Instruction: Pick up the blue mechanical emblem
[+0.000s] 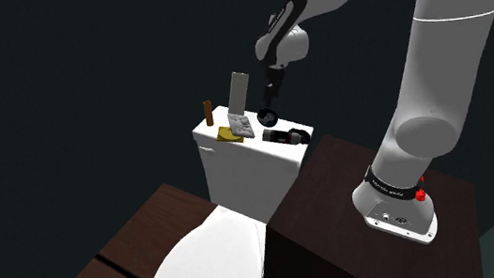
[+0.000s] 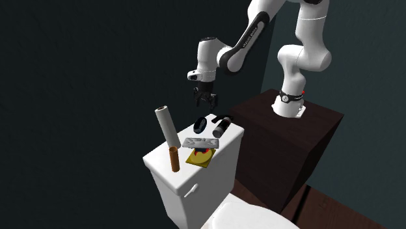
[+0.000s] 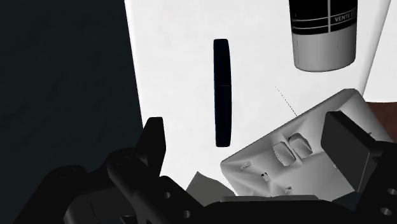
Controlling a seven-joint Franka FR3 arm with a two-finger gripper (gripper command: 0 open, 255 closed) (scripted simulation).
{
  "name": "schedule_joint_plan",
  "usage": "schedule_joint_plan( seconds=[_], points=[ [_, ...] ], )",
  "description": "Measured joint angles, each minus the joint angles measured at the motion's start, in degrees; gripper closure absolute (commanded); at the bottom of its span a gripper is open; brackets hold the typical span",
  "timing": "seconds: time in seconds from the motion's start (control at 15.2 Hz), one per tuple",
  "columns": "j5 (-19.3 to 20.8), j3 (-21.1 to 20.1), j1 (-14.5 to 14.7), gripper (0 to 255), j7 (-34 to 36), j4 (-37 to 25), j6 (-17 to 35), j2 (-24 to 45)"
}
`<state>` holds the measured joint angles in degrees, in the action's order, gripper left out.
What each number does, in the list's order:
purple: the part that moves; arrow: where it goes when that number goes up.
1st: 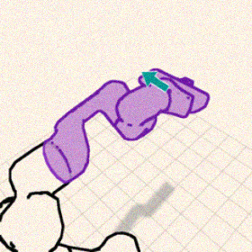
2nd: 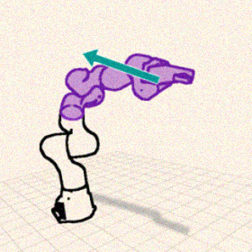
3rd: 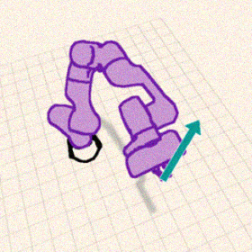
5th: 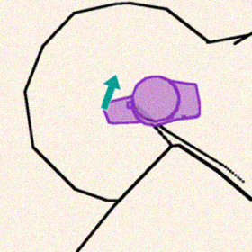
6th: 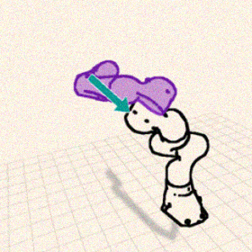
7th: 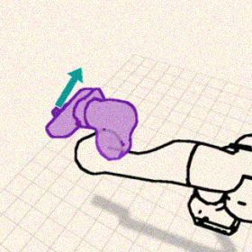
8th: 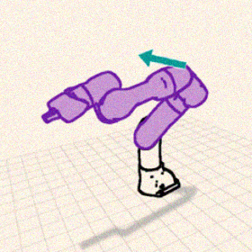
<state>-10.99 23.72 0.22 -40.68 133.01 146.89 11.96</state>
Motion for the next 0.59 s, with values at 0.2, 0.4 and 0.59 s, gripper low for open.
schedule_joint_plan(
  seconds=[0.2,0.4,0.59],
  points=[
    [-3.0,-1.26,-1.37,0,-2.85,-2.0,1.57,4.26],
    [-4.89,-2.34,-2.13,0,-4.28,-2.04,3.58,6.53],
    [-6.7,-3.49,-3.04,0,-5.66,-2.35,5.37,8.78]
  ],
)
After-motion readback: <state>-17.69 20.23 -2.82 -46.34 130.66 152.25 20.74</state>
